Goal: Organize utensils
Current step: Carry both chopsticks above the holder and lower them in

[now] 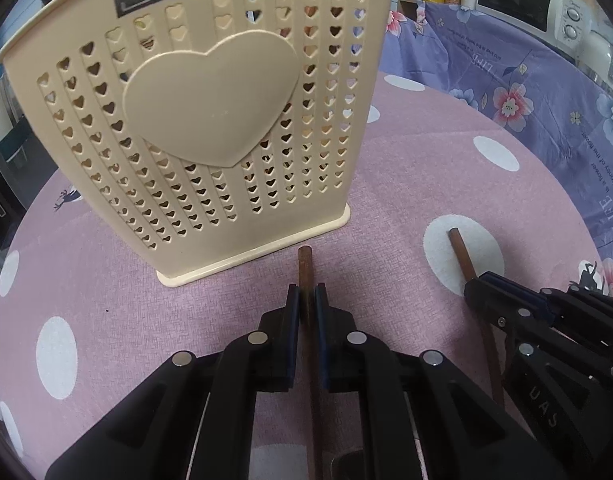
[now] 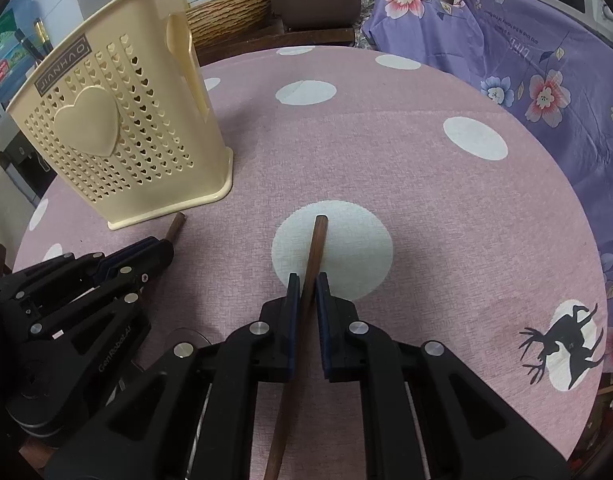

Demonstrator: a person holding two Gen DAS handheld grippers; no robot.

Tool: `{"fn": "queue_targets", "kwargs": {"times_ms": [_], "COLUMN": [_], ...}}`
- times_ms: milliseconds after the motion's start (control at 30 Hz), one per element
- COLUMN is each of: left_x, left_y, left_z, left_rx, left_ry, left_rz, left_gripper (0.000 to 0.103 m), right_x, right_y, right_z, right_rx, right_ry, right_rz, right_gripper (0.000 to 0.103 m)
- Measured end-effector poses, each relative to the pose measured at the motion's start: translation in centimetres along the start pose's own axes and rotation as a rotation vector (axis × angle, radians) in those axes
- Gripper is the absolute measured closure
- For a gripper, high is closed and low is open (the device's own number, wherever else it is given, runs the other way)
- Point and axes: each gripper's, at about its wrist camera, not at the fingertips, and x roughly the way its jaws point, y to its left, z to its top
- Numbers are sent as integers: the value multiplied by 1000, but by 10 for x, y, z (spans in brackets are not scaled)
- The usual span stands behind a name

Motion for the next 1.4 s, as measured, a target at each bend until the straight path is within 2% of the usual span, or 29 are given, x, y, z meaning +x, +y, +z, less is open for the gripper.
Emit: {"fn": "queue_targets", "kwargs": {"times_ms": [100, 233, 533, 700, 867, 1200, 1400], "left_x": [-14, -48, -153, -189, -203, -210, -220], "left_y": [4, 12, 53, 65, 65, 71, 69], "left_z": [-1, -2, -13, -20, -25, -29, -16], "left_rx": [-12, -31, -135, -178, -179, -195, -173], "left_ry": [-42, -122, -363, -450, -496, -513, -538], "left_rz": [-5, -24, -32, -24, -17, -41, -60], "left_gripper": [94, 94, 95, 95, 95, 95, 95], "right_x": [-5, -26, -104, -141, -167, -182, -193], "right_y": [-6, -12, -22, -28, -28, -19, -10], "right_z": [1, 7, 16, 18, 14, 17, 30], "right_rx": [35, 56, 16, -3, -44, -88, -120], "right_ry": [-21, -94, -286, -367, -427, -445, -464], "right_rz": [46, 112, 284, 350, 365, 375, 391], "right_gripper": [94, 95, 96, 96, 96, 96, 96]}}
